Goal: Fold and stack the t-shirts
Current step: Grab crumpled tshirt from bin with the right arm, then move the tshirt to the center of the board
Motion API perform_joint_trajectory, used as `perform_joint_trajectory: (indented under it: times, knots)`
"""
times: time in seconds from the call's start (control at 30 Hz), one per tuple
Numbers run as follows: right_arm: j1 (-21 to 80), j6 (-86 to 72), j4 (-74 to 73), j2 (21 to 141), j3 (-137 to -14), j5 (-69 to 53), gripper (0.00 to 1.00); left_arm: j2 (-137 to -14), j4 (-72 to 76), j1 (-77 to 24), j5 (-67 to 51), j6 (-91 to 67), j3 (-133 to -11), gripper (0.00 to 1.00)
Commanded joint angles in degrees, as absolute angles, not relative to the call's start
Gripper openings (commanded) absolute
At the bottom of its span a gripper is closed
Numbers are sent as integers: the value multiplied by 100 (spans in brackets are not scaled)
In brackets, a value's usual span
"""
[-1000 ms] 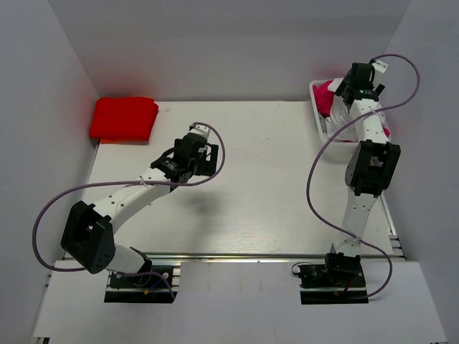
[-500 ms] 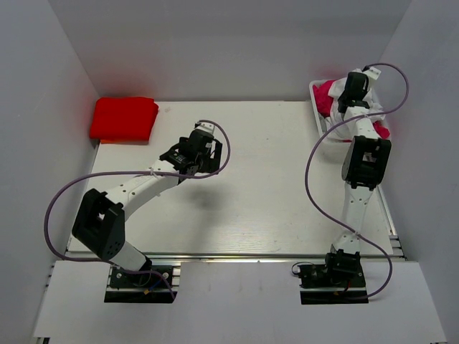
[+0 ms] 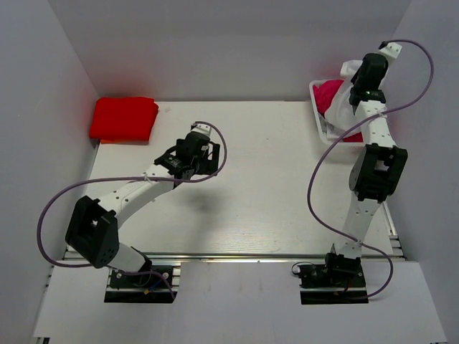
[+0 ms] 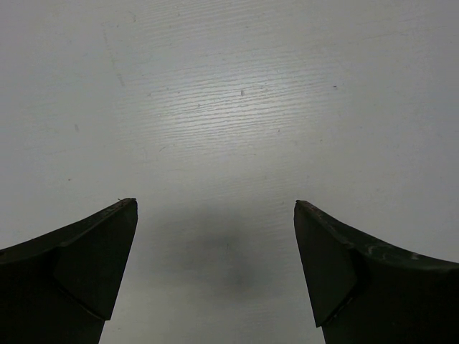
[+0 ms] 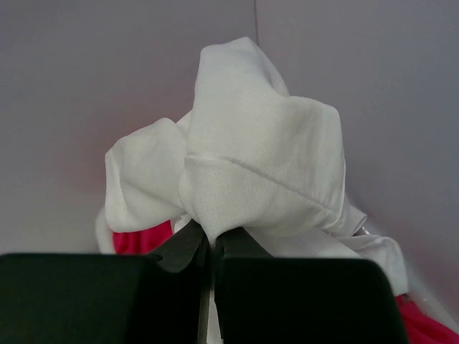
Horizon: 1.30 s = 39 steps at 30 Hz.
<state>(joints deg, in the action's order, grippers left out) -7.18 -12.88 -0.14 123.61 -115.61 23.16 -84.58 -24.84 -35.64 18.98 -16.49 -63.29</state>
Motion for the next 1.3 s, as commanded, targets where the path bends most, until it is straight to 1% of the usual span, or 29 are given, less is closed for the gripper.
perform_joint_trajectory:
  times: [0.0, 0.37, 0.47, 0.6, 0.63, 0.73, 0.77, 0.93, 1.07, 1.1, 1.27]
  knots:
    - [-756, -1125, 308, 11507, -11470, 2128, 0, -8016, -2382, -3533, 1854, -1723, -6196, 100]
    - [-712, -1011, -325, 10346, -11443, 1363, 0, -7349, -2382, -3533, 1854, -1775, -5739, 100]
    - [-712, -985, -316, 10047, -11338, 889, 0, -7190, -2382, -3533, 1854, -1775, -5626, 100]
    - [-677, -906, -448, 9818, -11539, 599, 0, -7015, -2382, -3533, 1854, -1828, -5563, 100]
    - [-677, -853, -500, 9809, -11575, 337, 0, -6935, -2382, -3533, 1854, -1828, -5503, 100]
    - [-642, -817, -729, 9669, -11768, 62, 0, -6803, -2382, -3533, 1854, -1828, -5388, 100]
    - [-642, -826, -799, 9624, -11760, -217, 0, -6803, -2330, -3533, 1854, -1828, -5388, 100]
    - [-571, -852, -826, 9449, -11724, -527, 0, -6697, -2329, -3533, 1854, -1828, -5326, 100]
    - [-457, -888, -896, 9422, -11698, -1097, 0, -6575, -2452, -3533, 1968, -1828, -5326, 100]
    - [-396, -905, -940, 9404, -11698, -1551, 0, -6574, -2452, -3533, 1969, -1828, -5326, 100]
    - [-18, -1063, -932, 9343, -11646, -2504, 0, -6416, -2505, -3533, 2030, -1881, -5204, 100]
